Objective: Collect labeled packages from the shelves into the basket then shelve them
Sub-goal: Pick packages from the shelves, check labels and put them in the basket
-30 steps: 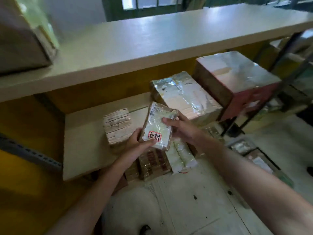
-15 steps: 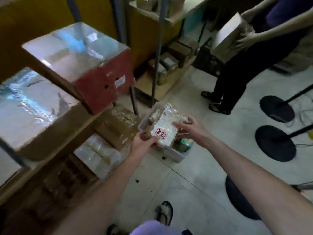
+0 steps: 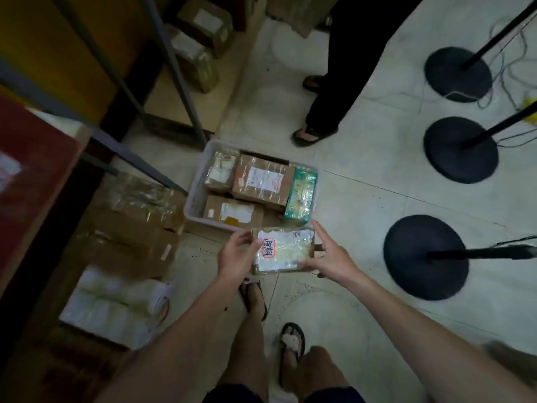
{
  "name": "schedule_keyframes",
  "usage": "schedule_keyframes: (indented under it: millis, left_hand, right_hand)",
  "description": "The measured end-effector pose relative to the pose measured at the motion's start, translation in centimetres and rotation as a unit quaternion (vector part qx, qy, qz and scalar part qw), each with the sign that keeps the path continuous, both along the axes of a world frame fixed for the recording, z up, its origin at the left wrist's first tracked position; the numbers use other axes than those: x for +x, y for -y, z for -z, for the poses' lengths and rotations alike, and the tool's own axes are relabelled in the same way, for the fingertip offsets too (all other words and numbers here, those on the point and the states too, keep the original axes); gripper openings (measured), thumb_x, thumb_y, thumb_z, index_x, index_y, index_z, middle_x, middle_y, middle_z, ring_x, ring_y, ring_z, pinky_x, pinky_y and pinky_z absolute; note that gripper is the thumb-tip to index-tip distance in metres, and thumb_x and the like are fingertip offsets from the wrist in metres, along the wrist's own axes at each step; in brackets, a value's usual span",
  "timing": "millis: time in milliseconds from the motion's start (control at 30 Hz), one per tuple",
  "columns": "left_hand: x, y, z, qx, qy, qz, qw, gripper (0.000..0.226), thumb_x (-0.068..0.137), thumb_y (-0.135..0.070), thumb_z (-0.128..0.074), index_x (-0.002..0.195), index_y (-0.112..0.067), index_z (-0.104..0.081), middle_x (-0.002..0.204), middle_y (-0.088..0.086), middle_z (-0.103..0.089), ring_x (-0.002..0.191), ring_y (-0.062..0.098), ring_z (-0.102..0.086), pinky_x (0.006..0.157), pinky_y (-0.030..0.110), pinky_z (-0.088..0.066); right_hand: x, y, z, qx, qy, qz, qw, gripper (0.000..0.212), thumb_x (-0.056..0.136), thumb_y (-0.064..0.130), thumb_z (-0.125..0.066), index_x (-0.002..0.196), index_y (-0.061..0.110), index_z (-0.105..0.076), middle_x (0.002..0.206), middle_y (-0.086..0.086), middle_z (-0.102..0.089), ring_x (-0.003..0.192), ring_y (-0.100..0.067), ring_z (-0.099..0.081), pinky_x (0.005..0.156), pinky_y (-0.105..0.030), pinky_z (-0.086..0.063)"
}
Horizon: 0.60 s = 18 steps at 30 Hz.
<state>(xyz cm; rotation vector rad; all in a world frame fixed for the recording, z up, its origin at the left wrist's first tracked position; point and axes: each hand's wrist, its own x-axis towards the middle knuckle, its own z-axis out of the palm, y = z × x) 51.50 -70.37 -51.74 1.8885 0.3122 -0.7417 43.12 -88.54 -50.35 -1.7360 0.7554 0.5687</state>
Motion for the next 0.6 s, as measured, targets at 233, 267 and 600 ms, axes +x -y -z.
schedule_keyframes:
  millis: [233, 267, 600]
  left_hand:
    - [5.5, 3.9, 11.6, 0.019, -0.010, 0.066, 0.998, 0.036, 0.085, -0.023, -0.064, 0.119, -0.014, -0.058, 0.102, -0.006, -0.059, 0.095, 0.009, -0.055, 0.079, 0.023, -0.041]
    - [6.1, 4.5, 13.6, 0.009, -0.020, 0.072, 0.997, 0.037, 0.084, -0.021, -0.065, 0.120, -0.013, -0.057, 0.105, -0.005, -0.059, 0.097, 0.009, -0.055, 0.081, 0.023, -0.042]
    - [8.5, 7.6, 30.9, 0.038, -0.019, 0.177, 0.983, 0.038, 0.084, -0.001, -0.058, 0.121, -0.009, -0.050, 0.119, 0.010, -0.060, 0.107, 0.020, -0.058, 0.076, 0.016, -0.047]
  right_hand:
    - [4.1, 2.5, 12.1, 0.011, -0.035, 0.094, 0.995, 0.076, 0.070, 0.010, -0.080, 0.133, 0.030, -0.043, 0.123, -0.021, -0.057, 0.105, -0.037, -0.060, 0.068, -0.039, -0.060]
    - [4.6, 3.0, 14.2, 0.008, -0.040, 0.106, 0.993, 0.074, 0.070, 0.009, -0.080, 0.131, 0.029, -0.044, 0.119, -0.022, -0.059, 0.105, -0.037, -0.060, 0.067, -0.040, -0.060]
    - [7.6, 5.5, 30.4, -0.066, -0.042, 0.066, 0.995, 0.055, 0.082, 0.025, -0.071, 0.127, 0.022, -0.039, 0.088, -0.018, -0.063, 0.071, -0.029, -0.065, 0.063, -0.040, -0.058]
